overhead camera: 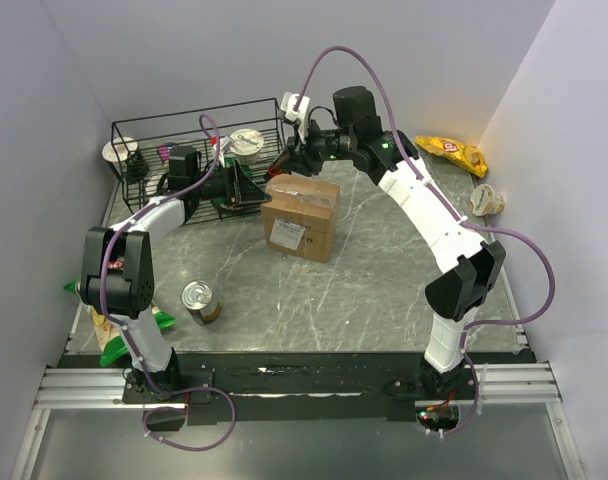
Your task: Unpack the express box
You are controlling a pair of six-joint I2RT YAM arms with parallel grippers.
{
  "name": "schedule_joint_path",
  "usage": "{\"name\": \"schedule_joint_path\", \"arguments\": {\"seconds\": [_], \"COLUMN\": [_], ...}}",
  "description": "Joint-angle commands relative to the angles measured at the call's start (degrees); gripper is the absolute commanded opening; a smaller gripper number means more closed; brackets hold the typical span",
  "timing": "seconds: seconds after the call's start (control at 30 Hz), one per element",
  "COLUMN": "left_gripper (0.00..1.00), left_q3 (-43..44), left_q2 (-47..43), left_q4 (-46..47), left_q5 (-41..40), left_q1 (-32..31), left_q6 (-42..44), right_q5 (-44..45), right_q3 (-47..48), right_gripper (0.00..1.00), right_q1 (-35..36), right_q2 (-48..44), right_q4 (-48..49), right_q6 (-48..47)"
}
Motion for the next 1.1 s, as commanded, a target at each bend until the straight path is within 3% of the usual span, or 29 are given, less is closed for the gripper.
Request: {"name": "schedule_joint_path", "arguments": {"seconds": [0.0,1.07], "left_gripper": [0.72,0.72], "left_q3": [-1.05,-1.4], "left_q2": [2.99,2.91], "left_q4": [-4.93,-5.37], "left_q5": [-8.37,-8.72], "left_q1": [-0.8,-0.88], "left_q6": [5.45,5.98], "right_q5": [-1.62,-0.3], "right_q3": [0.7,-0.09], "right_gripper": [0.0,0.0], "right_q1": [0.36,0.35], "right_q2": [-0.07,1.34], "right_q4": [0.87,-0.45], "right_q6": [-1.99,-2.78]}}
